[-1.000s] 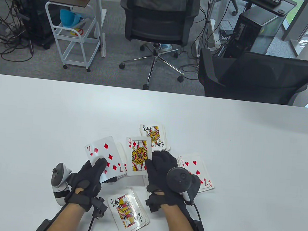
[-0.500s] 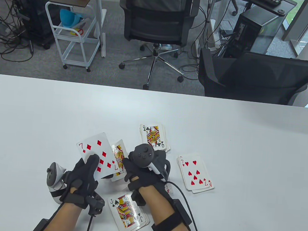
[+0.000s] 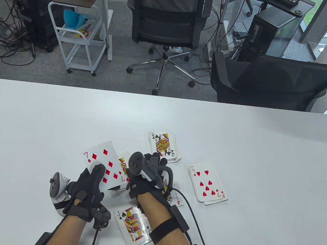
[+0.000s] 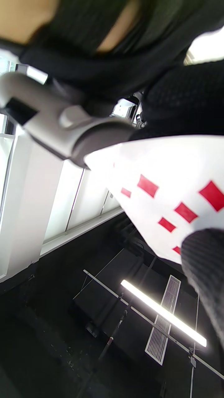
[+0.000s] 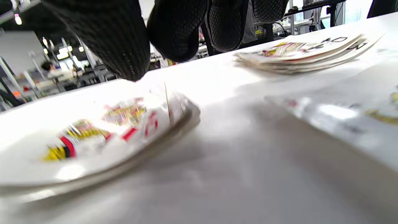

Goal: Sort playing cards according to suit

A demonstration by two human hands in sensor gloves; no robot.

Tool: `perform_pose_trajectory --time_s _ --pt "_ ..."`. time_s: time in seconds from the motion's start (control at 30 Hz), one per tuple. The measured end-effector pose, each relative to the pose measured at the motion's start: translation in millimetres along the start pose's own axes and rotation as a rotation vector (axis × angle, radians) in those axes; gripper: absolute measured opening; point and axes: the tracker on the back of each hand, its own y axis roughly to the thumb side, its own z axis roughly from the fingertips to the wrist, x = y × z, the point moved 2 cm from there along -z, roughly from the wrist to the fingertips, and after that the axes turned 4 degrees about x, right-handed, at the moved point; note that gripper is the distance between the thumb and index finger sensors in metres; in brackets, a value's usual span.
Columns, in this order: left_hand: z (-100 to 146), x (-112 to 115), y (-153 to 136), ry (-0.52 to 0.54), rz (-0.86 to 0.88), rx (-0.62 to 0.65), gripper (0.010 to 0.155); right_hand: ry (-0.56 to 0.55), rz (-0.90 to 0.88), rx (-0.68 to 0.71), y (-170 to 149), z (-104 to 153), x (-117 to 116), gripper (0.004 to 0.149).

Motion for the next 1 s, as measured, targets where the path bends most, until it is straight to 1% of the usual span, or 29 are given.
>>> perform_pose_trajectory --time_s 0.03,0.1,0.13,0.23,0.27,0.3,0.37,0.43,0.47,0.53,0.7,0.83,1.0 --pt "0 1 -1 -0.002 -0.006 -0.005 0.050 -0.029 -0.057 0.016 -7 9 12 0.040" --pt "1 4 -2 -0.008 -0.015 -0.012 0.050 -0.070 -0.135 0.046 -16 21 24 0.041" --pt "2 7 -2 -0.017 -0.027 -0.016 0.050 -0.104 -0.202 0.068 -24 34 35 0.042" --pt "3 14 -1 -0.042 -0.051 -0.018 0.050 -0.179 -0.330 0.121 -37 56 51 0.044" --pt "5 19 0 -0.059 -0.055 -0.023 0.050 -0.214 -0.408 0.143 -44 70 59 0.046" --pt "5 21 -1 -0.065 -0.052 -0.025 0.050 -0.210 -0.450 0.160 -47 78 63 0.046" --pt "6 23 -5 -0.066 -0.058 -0.039 0.050 -0.211 -0.510 0.197 -49 86 67 0.047" --pt "6 22 -11 -0.067 -0.085 -0.067 0.050 -0.251 -0.621 0.227 -51 93 72 0.049" --pt "5 22 -15 -0.073 -0.105 -0.087 0.050 -0.263 -0.642 0.239 -51 95 72 0.050" --pt "6 21 -20 -0.092 -0.130 -0.119 0.050 -0.276 -0.644 0.247 -50 95 70 0.051" --pt "6 24 -32 -0.114 -0.168 -0.164 0.051 -0.211 -0.518 0.285 -40 91 50 0.055" --pt "5 27 -36 -0.128 -0.182 -0.176 0.051 -0.160 -0.459 0.301 -33 89 39 0.053" --pt "6 21 -37 -0.116 -0.187 -0.189 0.051 -0.165 -0.436 0.308 -26 88 35 0.049"
